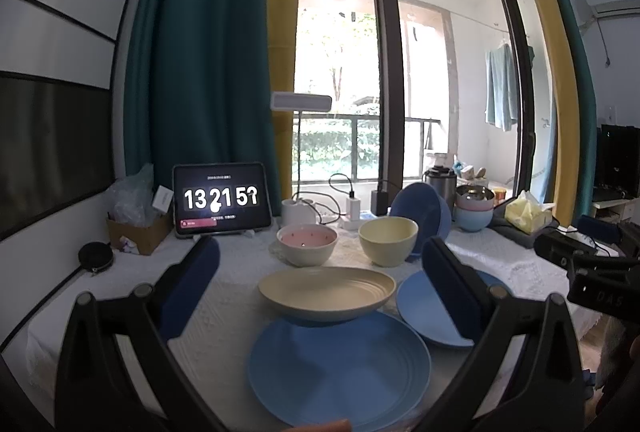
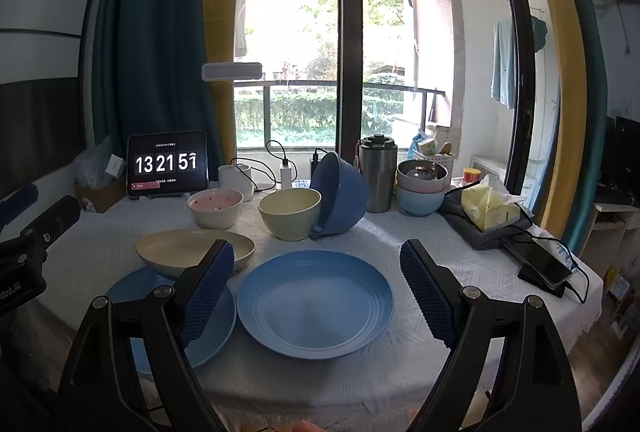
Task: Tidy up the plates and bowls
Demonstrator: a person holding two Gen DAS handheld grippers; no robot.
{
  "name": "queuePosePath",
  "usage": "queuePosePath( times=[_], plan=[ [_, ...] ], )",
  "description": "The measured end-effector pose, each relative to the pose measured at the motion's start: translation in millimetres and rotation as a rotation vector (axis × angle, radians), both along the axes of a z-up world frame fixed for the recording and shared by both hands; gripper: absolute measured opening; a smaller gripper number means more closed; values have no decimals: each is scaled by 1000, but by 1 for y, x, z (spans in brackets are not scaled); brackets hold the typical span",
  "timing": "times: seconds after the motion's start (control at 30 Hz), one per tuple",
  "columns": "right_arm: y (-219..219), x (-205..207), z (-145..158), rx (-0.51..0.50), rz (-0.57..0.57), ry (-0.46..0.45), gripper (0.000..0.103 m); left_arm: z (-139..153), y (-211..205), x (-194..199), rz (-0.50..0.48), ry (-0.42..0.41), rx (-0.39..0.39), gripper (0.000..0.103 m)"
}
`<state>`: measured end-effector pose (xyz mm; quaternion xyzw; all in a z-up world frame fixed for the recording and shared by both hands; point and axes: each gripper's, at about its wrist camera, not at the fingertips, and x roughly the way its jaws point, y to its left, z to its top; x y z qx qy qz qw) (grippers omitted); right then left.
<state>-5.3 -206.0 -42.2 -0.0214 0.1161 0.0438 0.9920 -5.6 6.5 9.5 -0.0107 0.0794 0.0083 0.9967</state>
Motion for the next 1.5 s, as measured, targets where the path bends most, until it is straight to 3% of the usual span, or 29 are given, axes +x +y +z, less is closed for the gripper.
queuePosePath(
  times=[1.5],
  plan=[
    [1, 11, 12, 12, 5, -22, 88, 5, 12, 0, 44, -8, -25, 102]
  ],
)
